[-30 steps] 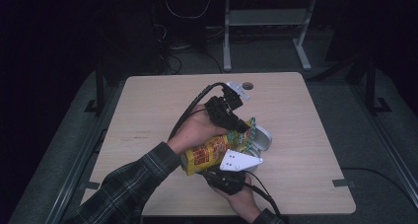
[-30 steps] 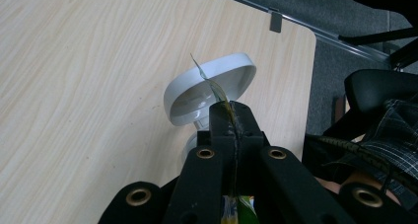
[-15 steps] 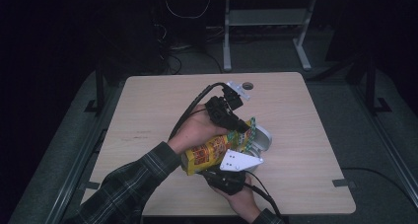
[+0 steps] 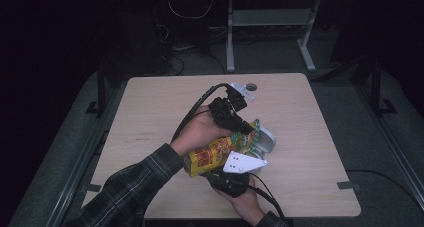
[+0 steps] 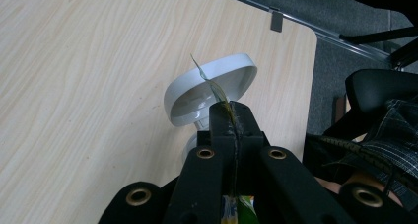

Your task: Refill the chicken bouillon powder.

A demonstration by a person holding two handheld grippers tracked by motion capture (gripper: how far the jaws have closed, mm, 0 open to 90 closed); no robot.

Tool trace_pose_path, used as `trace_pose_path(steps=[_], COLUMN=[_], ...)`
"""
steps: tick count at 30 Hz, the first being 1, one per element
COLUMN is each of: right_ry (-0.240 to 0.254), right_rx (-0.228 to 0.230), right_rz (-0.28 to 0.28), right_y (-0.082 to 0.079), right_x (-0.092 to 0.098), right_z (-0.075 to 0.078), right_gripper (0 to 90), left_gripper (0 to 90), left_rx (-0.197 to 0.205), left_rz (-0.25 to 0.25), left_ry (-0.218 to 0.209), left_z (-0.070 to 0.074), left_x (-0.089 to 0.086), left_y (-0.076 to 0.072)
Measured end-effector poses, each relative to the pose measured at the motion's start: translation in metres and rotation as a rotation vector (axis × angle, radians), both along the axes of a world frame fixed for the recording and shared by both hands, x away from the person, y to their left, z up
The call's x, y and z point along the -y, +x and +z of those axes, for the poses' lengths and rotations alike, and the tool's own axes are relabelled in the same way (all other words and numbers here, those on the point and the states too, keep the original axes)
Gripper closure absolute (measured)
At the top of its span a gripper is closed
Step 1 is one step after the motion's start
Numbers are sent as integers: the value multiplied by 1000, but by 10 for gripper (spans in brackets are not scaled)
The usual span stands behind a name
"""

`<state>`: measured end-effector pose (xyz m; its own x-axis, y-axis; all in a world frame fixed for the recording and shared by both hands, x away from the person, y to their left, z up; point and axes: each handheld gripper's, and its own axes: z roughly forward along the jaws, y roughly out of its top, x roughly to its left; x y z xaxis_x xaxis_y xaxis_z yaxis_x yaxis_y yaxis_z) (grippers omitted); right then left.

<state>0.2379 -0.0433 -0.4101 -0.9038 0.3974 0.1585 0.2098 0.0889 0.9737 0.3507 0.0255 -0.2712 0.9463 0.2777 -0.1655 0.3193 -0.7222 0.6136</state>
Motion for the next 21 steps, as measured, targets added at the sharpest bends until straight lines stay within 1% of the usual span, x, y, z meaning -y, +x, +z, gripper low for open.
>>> trace_pose_path(steps=[21], right_ry=[13], right_rx=[1], right_rz=[-6], right_y=[1], right_x=[2], right_z=[2], right_gripper=[900], left_gripper=[900], left_rx=[7], left_rz=[-6], left_ry=[11], left_z=[2], left_x=[4], left_y=[1])
